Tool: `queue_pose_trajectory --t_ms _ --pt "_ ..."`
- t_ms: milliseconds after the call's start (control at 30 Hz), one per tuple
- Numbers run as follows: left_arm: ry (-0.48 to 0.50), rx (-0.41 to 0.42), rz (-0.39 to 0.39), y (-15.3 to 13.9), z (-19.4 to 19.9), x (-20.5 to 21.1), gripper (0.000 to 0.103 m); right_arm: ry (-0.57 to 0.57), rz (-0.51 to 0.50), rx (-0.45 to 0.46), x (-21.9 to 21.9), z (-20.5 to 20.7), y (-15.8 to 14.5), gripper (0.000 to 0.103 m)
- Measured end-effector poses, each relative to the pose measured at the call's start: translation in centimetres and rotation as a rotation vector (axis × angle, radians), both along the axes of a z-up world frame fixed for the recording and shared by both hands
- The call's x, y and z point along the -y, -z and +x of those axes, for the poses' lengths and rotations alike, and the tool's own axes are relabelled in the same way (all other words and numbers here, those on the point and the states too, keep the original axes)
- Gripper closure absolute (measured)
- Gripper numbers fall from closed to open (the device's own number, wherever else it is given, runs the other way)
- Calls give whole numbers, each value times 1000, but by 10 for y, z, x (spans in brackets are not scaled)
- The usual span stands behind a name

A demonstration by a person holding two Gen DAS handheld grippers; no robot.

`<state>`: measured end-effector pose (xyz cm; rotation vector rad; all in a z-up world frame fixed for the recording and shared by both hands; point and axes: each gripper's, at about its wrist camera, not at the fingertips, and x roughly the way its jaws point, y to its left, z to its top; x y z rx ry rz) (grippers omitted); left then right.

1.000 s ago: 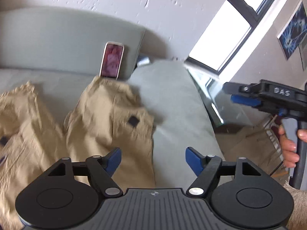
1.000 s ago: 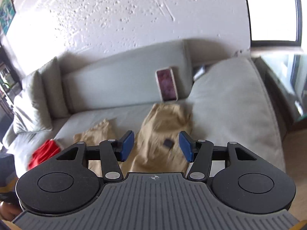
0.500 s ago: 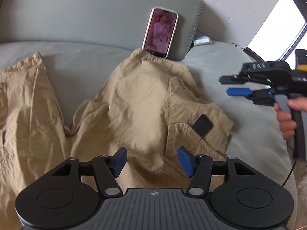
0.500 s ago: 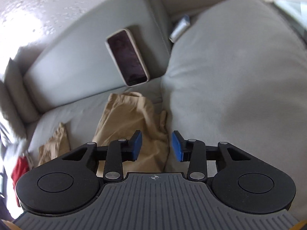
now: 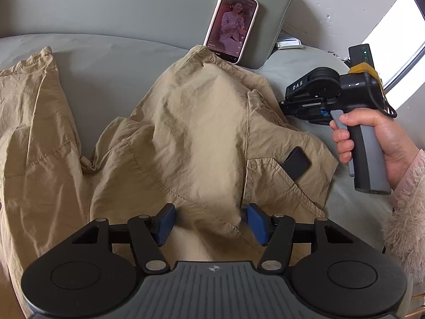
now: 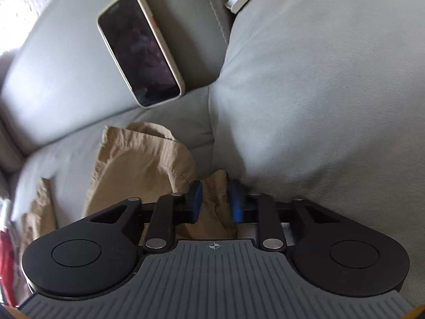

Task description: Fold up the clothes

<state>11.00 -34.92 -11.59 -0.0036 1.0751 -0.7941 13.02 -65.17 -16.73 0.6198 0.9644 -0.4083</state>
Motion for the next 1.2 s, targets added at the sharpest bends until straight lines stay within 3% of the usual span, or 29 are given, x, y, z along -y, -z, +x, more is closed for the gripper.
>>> queue_pose_trajectory --t_ms 100,233,333,400,500,567,633,733,833,933,1067,1200 --pt "0 4 -26 -8 0 -3 47 -4 -142 23 -11 -6 -15 102" --pt "11 10 -80 -21 -2 -5 46 41 -403 119 -10 -23 -60 103" --pt "33 13 -101 -25 -6 -3 44 99 -454 173 4 -33 -87 103" --pt "41 -1 -92 -23 -7 -1 42 108 -471 138 10 -30 -85 100" --pt "53 -23 -79 -20 -9 1 43 66 -366 -22 26 -12 -58 67" --pt "61 -33 -73 -20 -11 1 42 96 -341 10 24 -21 -60 66" --pt "60 -35 -83 -26 -15 -5 42 125 -326 59 18 -33 -67 53" --pt "44 -43 -104 -31 -19 -15 42 113 -306 108 6 -48 -84 56" --pt "17 -54 -127 -33 -20 -24 42 28 -292 204 -13 -54 -109 58" --pt "-12 -63 -150 -34 -20 -33 42 -86 -200 223 -37 -29 -112 58" --pt "-66 -64 -163 -31 -4 -46 42 -119 -108 158 -60 32 -73 59" --pt "-104 -103 -166 -16 12 -55 42 -100 -128 56 -81 84 -24 46"
